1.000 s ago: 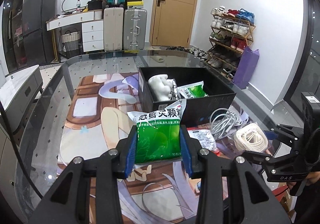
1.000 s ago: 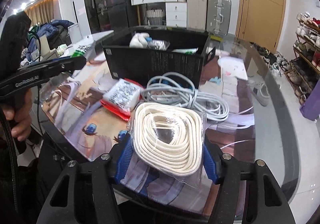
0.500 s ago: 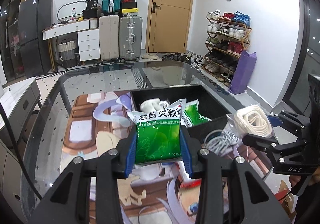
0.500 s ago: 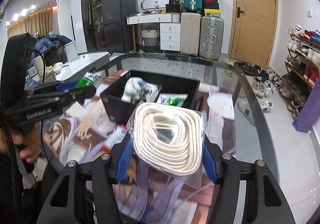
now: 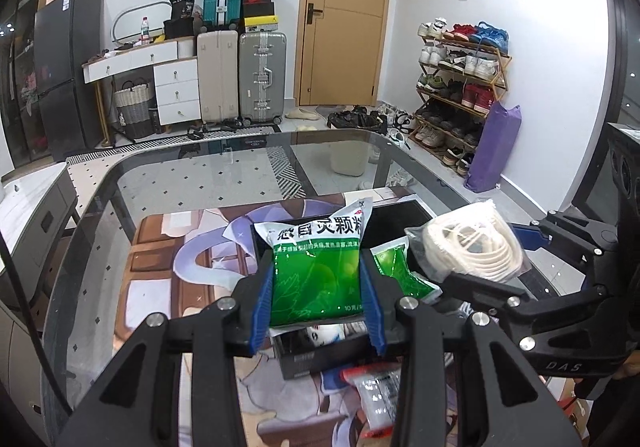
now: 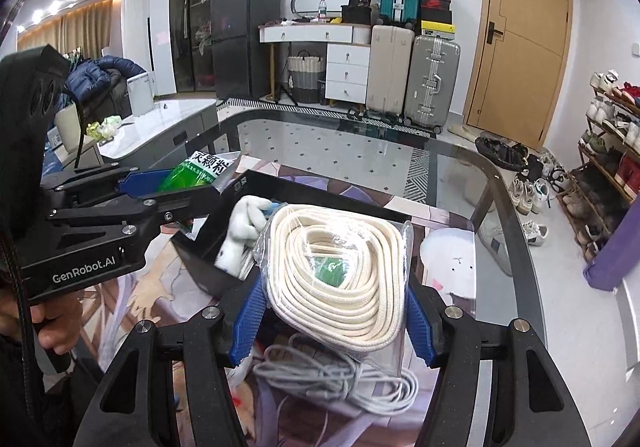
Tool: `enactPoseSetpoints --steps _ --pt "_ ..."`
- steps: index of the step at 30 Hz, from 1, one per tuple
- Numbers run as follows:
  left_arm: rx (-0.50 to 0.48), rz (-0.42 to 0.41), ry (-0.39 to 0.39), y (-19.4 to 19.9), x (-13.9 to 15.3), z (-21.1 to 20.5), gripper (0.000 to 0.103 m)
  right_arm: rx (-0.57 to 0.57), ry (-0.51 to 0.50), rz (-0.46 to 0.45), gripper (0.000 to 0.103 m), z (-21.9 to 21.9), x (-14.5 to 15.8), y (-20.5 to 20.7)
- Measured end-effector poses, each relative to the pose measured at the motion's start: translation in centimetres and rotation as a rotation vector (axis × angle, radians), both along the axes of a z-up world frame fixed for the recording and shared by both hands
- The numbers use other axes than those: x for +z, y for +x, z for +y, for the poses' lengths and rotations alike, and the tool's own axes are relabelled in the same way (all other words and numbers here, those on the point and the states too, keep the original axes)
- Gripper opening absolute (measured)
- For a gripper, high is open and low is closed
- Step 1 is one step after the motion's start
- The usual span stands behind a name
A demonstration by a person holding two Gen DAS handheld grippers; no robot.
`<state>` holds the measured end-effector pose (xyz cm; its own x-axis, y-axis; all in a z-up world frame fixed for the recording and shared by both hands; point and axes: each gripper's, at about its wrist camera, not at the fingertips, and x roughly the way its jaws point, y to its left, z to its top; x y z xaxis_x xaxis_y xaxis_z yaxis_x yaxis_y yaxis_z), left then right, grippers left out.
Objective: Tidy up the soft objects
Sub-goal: 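Carry the green sachet and rope coil into the black box and open both grippers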
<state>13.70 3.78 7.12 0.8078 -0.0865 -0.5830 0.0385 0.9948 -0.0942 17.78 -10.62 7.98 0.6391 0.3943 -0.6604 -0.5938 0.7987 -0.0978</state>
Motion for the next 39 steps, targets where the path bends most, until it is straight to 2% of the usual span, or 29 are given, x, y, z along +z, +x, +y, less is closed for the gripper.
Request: enactPoseSetpoints --steps 12,22,24,26,30,35,39 --pt "-0.008 0.041 0.002 2.2 -1.5 -0.1 0.038 0.045 -0.113 0.03 0.063 3.2 -2.5 4.0" --pt "-0.01 0.043 0.014 2.7 -1.3 0.1 0.038 0.087 -0.141 0.042 0.064 4.9 -4.1 6.8" --pt "-0.011 0.046 0.014 2.7 -1.3 0.1 0.038 0.079 -0.133 0.038 0.077 4.7 -4.3 7.1" --pt "-0.016 0.045 0.015 2.6 -1.2 0.0 0.038 0.069 -0.122 0.015 0.085 4.2 -4.2 6.9" --pt "-0.027 0.043 0.021 2.8 -1.3 -0.4 0.038 0.042 -0.095 -0.028 0.094 2.6 -3.3 5.6" --pt "-0.044 0.05 0.016 3.4 -1.8 -1.2 0.038 -0.014 -0.02 -0.037 0.099 -0.1 -2.3 3.4" --pt "-0.054 0.074 0.016 4.3 -2.7 -1.8 0.039 -0.04 -0.007 -0.037 0.099 -1.6 -2.3 2.1"
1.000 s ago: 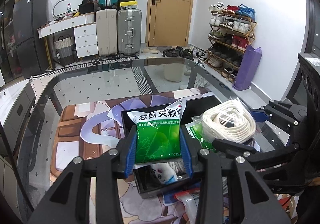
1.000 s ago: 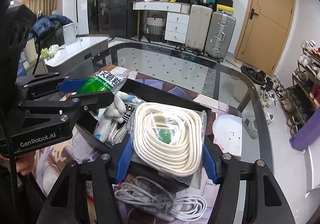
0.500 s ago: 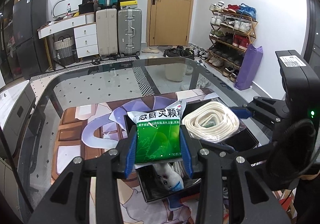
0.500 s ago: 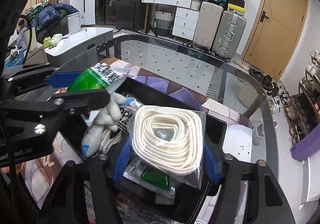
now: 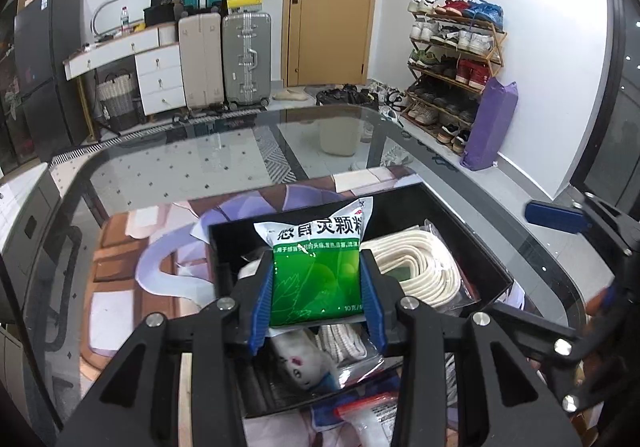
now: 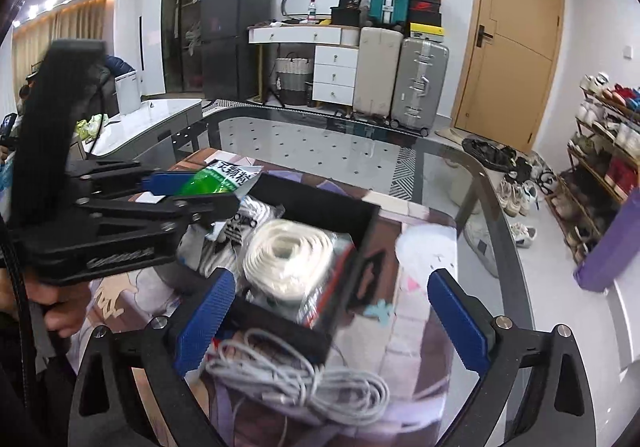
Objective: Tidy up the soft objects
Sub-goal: 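Carry the green sachet and rope coil into the black box and open both grippers, then grasp the white cable coil with the right gripper while the left gripper moves to the red-and-white packet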
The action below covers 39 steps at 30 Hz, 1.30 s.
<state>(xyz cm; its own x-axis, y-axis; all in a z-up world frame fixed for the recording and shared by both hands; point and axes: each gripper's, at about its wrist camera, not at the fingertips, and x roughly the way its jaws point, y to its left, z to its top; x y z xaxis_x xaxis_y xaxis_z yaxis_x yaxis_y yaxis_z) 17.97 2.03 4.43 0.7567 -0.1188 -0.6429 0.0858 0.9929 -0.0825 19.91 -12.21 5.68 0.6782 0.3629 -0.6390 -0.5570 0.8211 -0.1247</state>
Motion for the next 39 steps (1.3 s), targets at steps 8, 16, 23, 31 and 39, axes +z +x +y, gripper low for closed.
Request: enactPoseSetpoints --steps 8,16,23,31,39 --pt "-0.001 -0.002 0.008 -1.0 0.2 -0.6 0.096 -0.051 0.034 0.003 0.1 -2.9 -0.4 -2.4" --pt "0.045 -0.049 0.022 -5.0 1.3 0.4 0.103 -0.093 0.074 0.057 0.102 -4.9 -1.5 -3.4" --pt "0.086 -0.038 -0.016 -7.2 0.2 1.3 0.103 -0.084 0.071 0.107 0.102 -4.7 -2.5 -3.7" --pt "0.07 0.004 -0.011 -8.7 -2.4 0.3 0.103 -0.082 0.042 0.181 0.102 -4.7 -4.3 -2.9" --pt "0.045 0.037 0.004 -8.7 -4.3 -0.8 0.103 -0.122 0.035 0.237 0.102 -5.1 -5.9 -1.8"
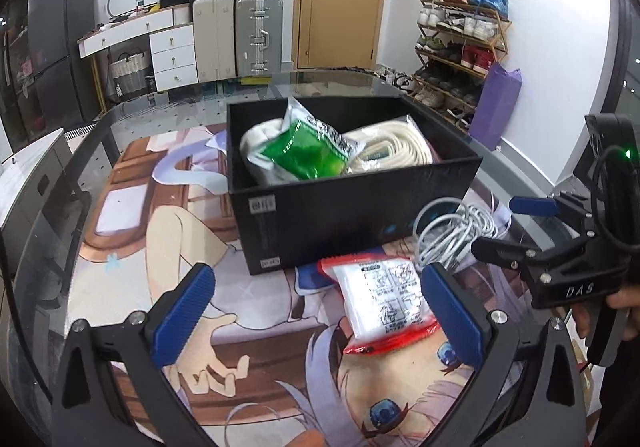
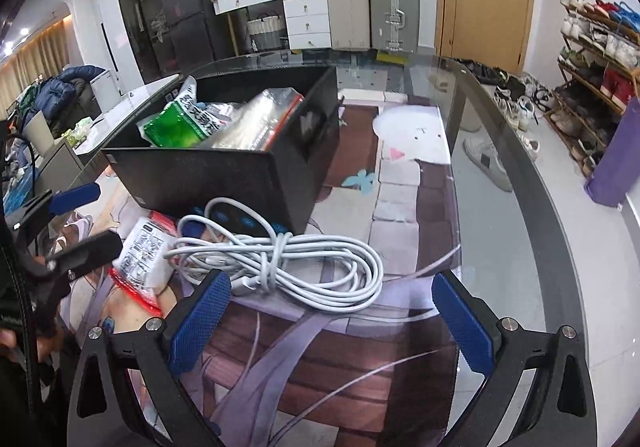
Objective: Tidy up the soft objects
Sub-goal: 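Grasp the white cable coil with the right gripper while the left gripper moves to the red-and-white packet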
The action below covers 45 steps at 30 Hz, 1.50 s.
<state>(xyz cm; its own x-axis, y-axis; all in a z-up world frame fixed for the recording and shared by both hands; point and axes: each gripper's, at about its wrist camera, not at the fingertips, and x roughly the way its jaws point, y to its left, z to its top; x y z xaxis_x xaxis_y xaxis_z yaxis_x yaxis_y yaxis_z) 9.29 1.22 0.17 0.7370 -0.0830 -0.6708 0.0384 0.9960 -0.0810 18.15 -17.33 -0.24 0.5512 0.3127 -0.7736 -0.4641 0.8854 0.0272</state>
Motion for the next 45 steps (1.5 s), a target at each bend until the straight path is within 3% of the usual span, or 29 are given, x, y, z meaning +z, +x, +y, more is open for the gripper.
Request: enactPoseSetpoints --steps 10,28,33,45 --pt "0.009 0.012 -0.062 -0.2 -0.5 0.8 0.103 -0.003 0.016 0.033 0.102 0.8 -1.3 0.9" --pt "-0.004 0.014 -0.045 -0.2 -0.6 0.5 0.103 -0.073 0.022 0.016 0.102 1.6 -1.9 2.3" --pt "0.0 0.025 -0.051 0.0 -0.6 0.5 0.103 -0.04 0.043 0.007 0.087 1.6 -1.7 1.6" --pt "-0.011 0.027 -0.045 0.0 -0.7 0.0 0.103 -0.014 0.082 0.015 0.082 0.7 -1.6 1.3"
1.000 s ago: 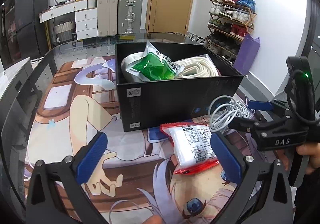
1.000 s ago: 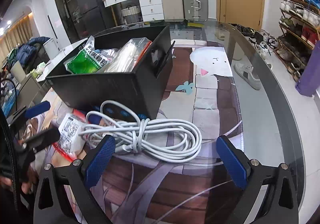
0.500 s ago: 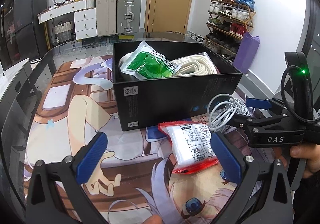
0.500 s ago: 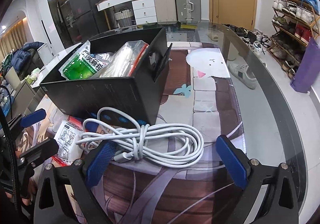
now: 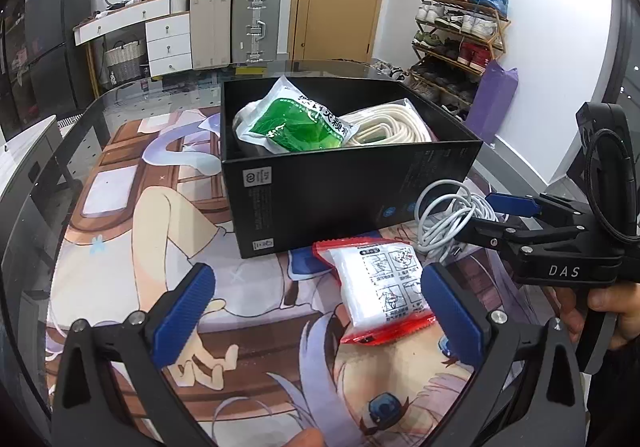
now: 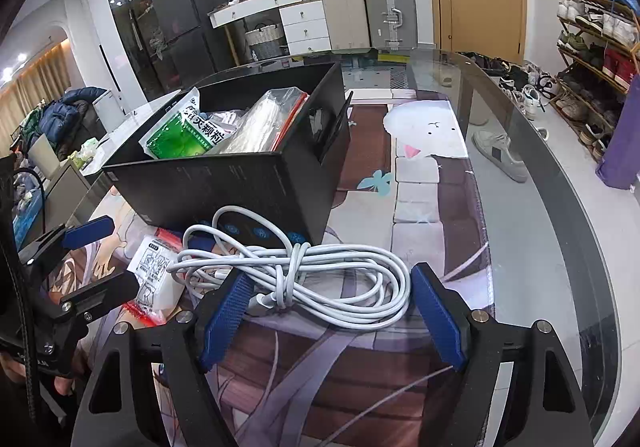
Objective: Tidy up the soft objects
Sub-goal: 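Grasp the white cable coil with the right gripper while the left gripper moves to the red-and-white packet, then grasp the red-and-white packet with the left gripper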
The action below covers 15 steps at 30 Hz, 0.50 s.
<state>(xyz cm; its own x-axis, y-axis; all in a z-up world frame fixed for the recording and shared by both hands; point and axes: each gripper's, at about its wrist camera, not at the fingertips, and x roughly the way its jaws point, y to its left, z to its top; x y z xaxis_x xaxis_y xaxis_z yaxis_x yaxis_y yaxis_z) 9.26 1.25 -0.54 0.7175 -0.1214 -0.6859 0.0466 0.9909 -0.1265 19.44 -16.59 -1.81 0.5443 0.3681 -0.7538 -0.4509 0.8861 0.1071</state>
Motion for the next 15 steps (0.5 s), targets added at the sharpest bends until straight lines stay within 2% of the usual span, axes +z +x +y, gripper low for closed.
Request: enactPoseSetpoints --steps 15 --pt "0.001 0.018 0.036 0.08 -0.06 -0.47 0.103 0.047 -0.031 -0.006 0.082 -0.57 0.39 -0.77"
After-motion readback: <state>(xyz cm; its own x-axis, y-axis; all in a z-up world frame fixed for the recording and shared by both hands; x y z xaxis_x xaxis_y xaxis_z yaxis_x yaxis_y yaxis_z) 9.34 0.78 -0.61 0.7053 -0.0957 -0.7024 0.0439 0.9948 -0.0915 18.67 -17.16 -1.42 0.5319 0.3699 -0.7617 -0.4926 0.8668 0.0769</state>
